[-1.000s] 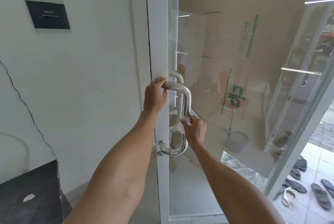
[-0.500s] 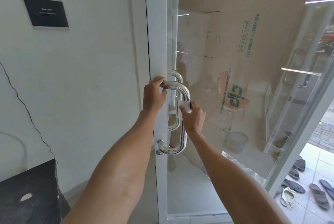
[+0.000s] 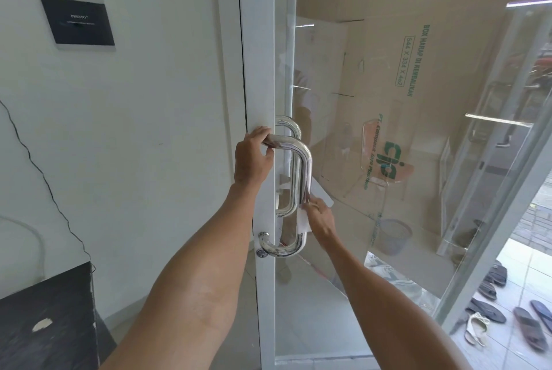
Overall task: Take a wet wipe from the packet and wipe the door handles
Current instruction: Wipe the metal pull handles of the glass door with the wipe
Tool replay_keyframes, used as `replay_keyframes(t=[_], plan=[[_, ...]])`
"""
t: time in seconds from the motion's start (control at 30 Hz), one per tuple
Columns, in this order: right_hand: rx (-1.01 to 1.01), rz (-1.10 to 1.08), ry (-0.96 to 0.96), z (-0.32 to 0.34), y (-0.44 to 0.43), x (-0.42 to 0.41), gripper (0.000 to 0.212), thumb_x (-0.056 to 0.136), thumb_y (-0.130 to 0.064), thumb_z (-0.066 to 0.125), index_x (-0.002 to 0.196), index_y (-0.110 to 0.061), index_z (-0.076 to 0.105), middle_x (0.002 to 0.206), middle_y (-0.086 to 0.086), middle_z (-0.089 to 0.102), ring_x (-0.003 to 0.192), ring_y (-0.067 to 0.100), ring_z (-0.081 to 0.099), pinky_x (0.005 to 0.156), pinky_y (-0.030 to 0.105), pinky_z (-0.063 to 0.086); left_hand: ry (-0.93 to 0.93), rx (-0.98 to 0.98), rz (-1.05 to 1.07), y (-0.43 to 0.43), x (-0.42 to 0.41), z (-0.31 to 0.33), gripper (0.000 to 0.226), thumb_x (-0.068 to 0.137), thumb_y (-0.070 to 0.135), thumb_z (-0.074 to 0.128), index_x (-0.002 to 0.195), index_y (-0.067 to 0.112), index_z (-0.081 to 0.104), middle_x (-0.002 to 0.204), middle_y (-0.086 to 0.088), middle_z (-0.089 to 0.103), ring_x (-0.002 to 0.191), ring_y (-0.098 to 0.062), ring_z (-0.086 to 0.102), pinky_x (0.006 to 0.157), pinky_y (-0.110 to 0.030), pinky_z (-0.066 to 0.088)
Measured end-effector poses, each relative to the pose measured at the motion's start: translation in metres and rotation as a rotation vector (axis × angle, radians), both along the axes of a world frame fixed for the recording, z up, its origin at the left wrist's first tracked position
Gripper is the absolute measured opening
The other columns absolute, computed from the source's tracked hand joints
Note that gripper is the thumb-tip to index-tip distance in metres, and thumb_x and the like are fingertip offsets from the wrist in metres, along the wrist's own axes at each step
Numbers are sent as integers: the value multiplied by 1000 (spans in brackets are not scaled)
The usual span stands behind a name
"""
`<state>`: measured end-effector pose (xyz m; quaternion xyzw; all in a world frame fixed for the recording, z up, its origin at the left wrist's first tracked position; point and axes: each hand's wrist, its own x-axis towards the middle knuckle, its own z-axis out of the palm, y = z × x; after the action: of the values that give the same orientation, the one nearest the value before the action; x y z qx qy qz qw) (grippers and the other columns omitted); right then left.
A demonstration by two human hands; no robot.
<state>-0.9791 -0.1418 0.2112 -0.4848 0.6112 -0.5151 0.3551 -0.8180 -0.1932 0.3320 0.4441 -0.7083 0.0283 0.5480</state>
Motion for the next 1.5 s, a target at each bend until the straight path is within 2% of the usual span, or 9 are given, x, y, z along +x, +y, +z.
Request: replay_keyframes(t=[0.17,0.27,0.4,0.53,0.7,0.87,1.07,1.23,1.5], plan=[[-76,83,-309,40,-21,-6,81,77,-75,44,90,2,65,83,31,60,74,24,54,73,39,44,15,8,11,1,-2,0,39,72,-1,68,109,8,68,115,-2,70,104,-20,66,94,-13,39],[-104,178,-337,58,-26,-9,81,85,-79,28,60,-9,59,55,5,49,50,16,42,57,30,33,8,22,19,-1,-2,0,39,72,1,68,111,9,68,116,-2,70,107,-19,65,96,-16,41],[-37,201,-323,34,-32,-5,93,80,-86,26,133,-17,57,127,7,64,117,22,60,105,41,44,-4,36,21,0,0,0,39,73,0,67,110,11,67,115,0,70,107,-19,65,96,-16,41],[-32,196,-342,9,-21,-1,58,97,-63,18,114,-32,64,119,1,68,108,14,64,88,29,50,-23,34,31,1,0,1,38,72,1,68,109,12,68,115,2,70,103,-18,65,92,-14,41],[-31,222,-285,11,-24,-5,72,92,-70,19,128,-24,60,125,8,65,114,20,62,105,43,44,-23,21,45,3,0,1,39,71,2,68,108,13,68,114,4,70,99,-18,65,90,-15,43],[-89,302,-354,62,-38,-5,88,86,-80,14,84,-6,63,64,8,54,52,19,47,53,30,35,-17,13,53,3,-1,1,38,71,1,68,107,12,69,111,4,71,97,-18,66,88,-17,44],[-112,273,-300,67,-39,-5,75,95,-67,9,74,-13,57,52,-5,52,42,5,43,44,21,32,-13,3,53,5,-3,3,35,71,1,67,105,11,69,108,4,72,96,-17,67,88,-15,43],[-100,237,-240,10,-27,-5,59,100,-58,15,110,-25,62,108,-3,66,101,9,61,100,35,44,0,6,57,6,-4,4,37,70,0,68,106,10,69,109,3,72,97,-18,67,87,-14,41],[-106,93,-189,6,-20,-13,57,80,-46,31,96,-10,73,86,11,71,85,28,65,86,41,50,2,8,59,5,-5,3,35,71,-1,67,104,10,69,108,3,72,95,-19,68,86,-13,41]])
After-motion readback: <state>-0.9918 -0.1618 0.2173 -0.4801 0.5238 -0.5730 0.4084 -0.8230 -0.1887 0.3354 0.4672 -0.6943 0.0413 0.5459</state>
